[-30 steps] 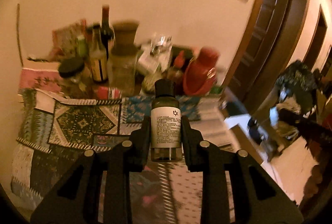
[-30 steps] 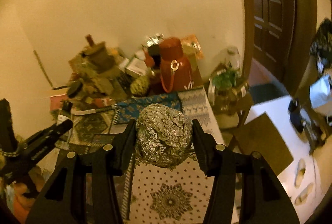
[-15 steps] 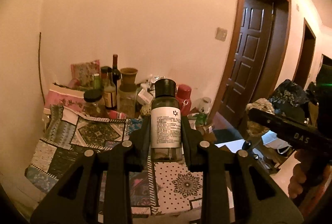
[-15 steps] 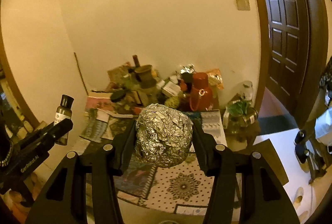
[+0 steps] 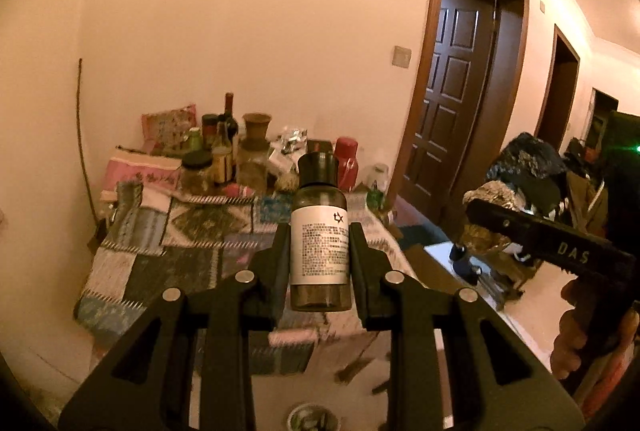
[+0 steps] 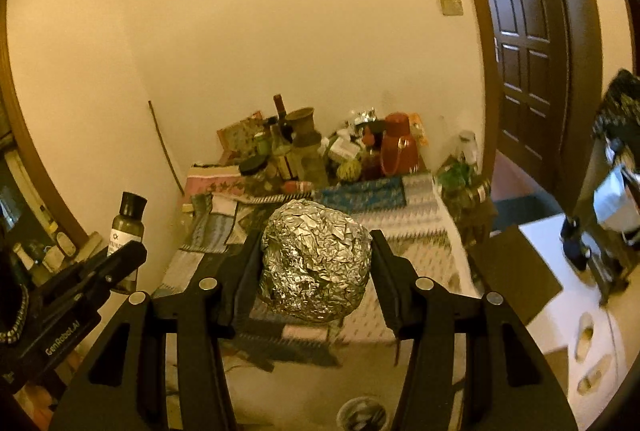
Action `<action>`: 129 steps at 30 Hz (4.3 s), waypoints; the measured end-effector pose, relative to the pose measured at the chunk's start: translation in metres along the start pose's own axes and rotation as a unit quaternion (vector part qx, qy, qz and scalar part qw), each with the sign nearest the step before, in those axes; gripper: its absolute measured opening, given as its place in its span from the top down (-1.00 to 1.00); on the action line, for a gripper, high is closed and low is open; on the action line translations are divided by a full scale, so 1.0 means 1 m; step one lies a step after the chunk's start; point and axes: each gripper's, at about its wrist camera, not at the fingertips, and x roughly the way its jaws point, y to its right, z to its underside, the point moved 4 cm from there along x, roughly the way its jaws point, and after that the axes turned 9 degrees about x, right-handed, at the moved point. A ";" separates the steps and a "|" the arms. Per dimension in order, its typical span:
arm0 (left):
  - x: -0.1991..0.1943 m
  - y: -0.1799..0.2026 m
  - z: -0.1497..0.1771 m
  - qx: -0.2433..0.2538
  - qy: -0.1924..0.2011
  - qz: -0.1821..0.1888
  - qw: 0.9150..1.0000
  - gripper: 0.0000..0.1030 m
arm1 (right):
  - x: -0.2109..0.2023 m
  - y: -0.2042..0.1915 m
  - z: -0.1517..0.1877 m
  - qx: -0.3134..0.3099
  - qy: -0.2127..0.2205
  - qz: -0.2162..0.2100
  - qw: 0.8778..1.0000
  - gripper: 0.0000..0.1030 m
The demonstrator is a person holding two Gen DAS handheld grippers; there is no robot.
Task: Collect trash
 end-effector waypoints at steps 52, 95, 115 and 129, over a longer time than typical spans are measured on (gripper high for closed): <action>0.193 0.020 0.440 -0.111 -0.356 -0.002 0.928 0.47 | 0.225 0.166 0.349 0.020 -0.342 0.029 0.939 -0.24; 0.002 0.084 0.202 -0.071 -0.193 -0.018 0.978 0.20 | -0.027 0.095 0.157 -0.023 -0.166 0.021 0.986 -0.35; -0.299 0.133 0.108 0.017 0.029 -0.035 0.999 -0.89 | -0.256 -0.020 0.150 -0.103 0.059 0.007 0.993 -0.95; -0.329 0.130 0.125 0.004 0.034 -0.027 0.999 -0.89 | -0.286 -0.030 0.168 -0.110 0.064 0.010 0.992 -0.95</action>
